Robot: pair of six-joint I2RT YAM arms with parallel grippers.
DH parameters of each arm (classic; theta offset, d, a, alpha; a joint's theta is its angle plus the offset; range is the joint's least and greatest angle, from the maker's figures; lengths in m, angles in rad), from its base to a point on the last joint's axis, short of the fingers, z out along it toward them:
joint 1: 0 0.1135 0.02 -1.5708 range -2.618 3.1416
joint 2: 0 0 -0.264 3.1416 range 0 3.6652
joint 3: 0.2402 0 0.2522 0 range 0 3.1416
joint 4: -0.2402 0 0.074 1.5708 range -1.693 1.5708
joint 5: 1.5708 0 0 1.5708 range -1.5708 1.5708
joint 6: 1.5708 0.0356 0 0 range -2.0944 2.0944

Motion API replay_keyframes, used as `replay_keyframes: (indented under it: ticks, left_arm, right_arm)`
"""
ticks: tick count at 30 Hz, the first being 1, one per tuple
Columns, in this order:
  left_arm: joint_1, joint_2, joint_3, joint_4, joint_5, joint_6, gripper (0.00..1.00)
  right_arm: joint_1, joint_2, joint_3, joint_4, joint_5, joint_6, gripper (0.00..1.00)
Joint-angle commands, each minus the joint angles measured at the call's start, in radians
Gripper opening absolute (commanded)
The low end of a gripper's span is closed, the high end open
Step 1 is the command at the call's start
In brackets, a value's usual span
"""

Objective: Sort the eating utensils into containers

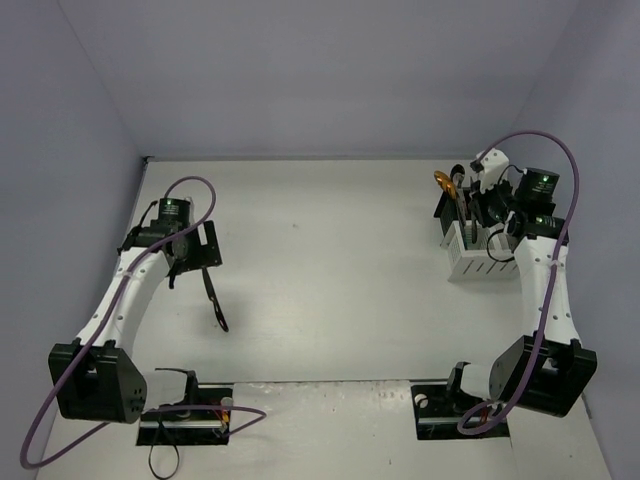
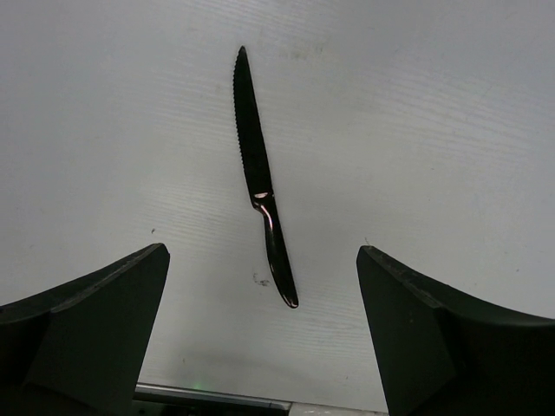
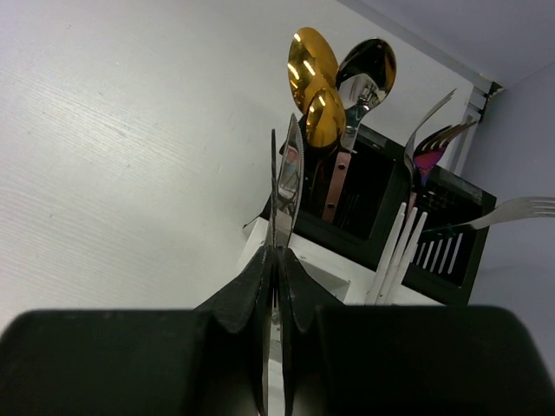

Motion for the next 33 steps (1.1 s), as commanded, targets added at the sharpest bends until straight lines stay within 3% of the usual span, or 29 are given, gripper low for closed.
replay_keyframes:
  ticks: [1,3,6,15,26,33]
  left_arm:
    - [0.029,0.045,-0.020,-0.072,0.001,-0.027,0.86]
    - [0.041,0.080,-0.033,-0.086,0.040,-0.039,0.83]
    - [0.043,0.136,-0.043,-0.090,0.073,-0.050,0.82]
    - [0.044,0.290,-0.095,-0.065,0.153,-0.089,0.66]
    - [0.034,0.378,-0.105,-0.010,0.140,-0.106,0.62]
    - [0.025,0.480,-0.037,-0.003,0.129,-0.116,0.41]
  right_arm:
    - [-0.006,0.012,0.000,0.064,-0.031,-0.020,0.26]
    - [-0.006,0.008,-0.002,0.064,-0.022,-0.016,0.46]
    - [-0.006,-0.010,-0.002,0.064,-0.018,-0.012,0.56]
    - [-0.011,-0.051,0.014,0.063,-0.013,0.008,0.59]
    - [-0.011,-0.017,0.054,0.064,-0.041,0.047,0.60]
    - [-0.012,-0.024,0.063,0.064,-0.042,0.038,0.60]
